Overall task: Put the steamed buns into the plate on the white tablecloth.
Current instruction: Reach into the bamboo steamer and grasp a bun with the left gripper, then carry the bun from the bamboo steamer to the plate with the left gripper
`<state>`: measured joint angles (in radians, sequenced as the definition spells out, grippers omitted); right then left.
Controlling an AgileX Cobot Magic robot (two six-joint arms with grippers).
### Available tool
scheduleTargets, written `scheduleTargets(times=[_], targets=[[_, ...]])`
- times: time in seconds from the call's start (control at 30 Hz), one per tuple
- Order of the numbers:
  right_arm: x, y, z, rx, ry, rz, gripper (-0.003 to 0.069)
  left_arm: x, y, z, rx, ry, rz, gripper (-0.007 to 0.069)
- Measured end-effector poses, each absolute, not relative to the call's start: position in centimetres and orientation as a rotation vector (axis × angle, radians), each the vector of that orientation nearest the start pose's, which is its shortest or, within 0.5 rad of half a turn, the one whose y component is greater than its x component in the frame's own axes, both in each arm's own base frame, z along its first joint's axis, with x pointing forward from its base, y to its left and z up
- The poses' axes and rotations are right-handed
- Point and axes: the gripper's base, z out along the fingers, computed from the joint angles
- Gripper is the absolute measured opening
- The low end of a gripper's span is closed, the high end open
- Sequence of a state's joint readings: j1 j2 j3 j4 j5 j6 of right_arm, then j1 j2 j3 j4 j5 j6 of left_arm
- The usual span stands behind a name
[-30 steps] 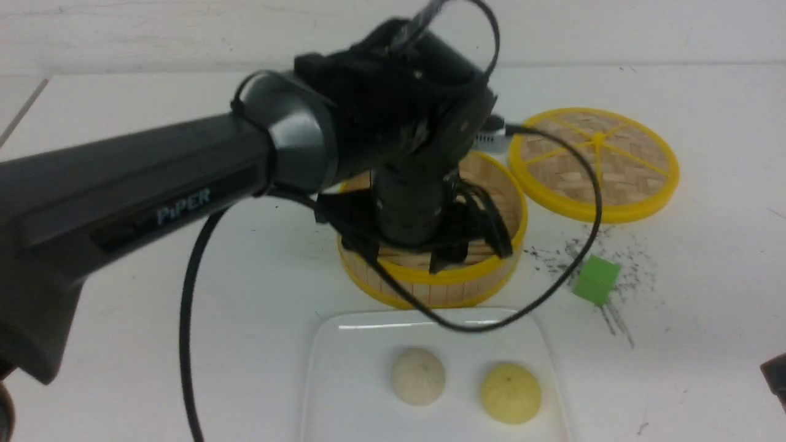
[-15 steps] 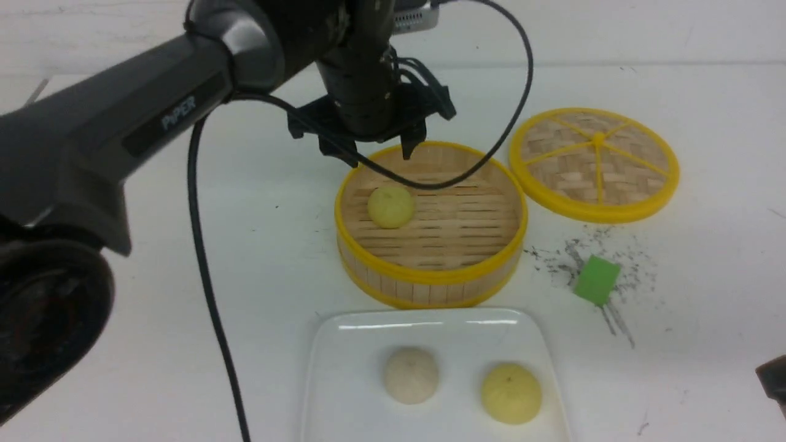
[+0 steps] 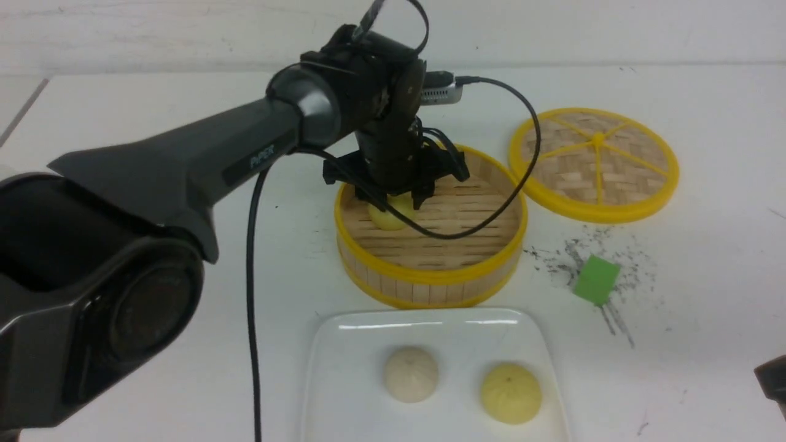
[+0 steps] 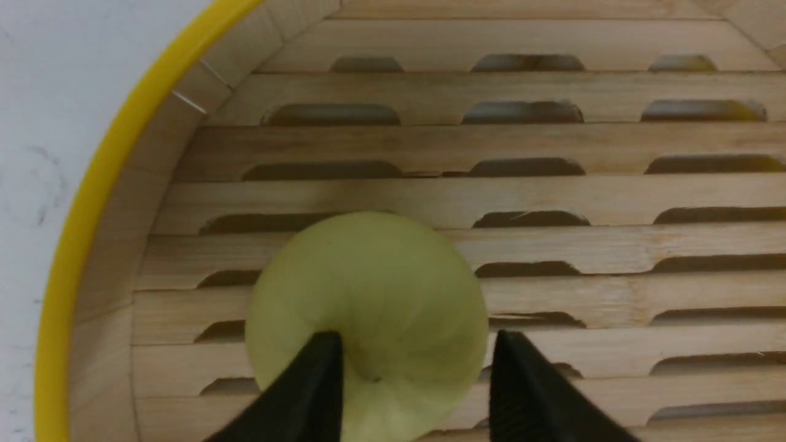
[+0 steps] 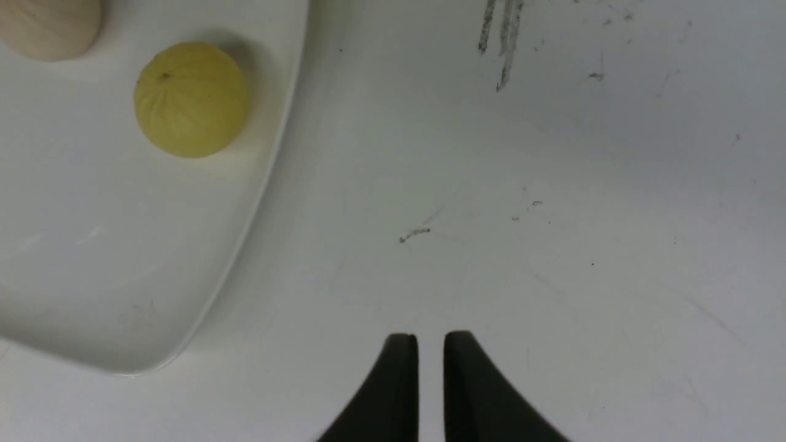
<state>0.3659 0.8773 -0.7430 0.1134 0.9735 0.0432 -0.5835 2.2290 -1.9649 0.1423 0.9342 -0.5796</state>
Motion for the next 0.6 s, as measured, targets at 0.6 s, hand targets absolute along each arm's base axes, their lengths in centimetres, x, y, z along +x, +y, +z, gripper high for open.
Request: scheduleTargets(times=[0.6], targets=[[13.5, 6.1, 29.8, -0.372, 2.586, 0.292, 0.0094, 39.5, -24.7, 32.8, 0.179, 2.626, -0.175, 0.0019]])
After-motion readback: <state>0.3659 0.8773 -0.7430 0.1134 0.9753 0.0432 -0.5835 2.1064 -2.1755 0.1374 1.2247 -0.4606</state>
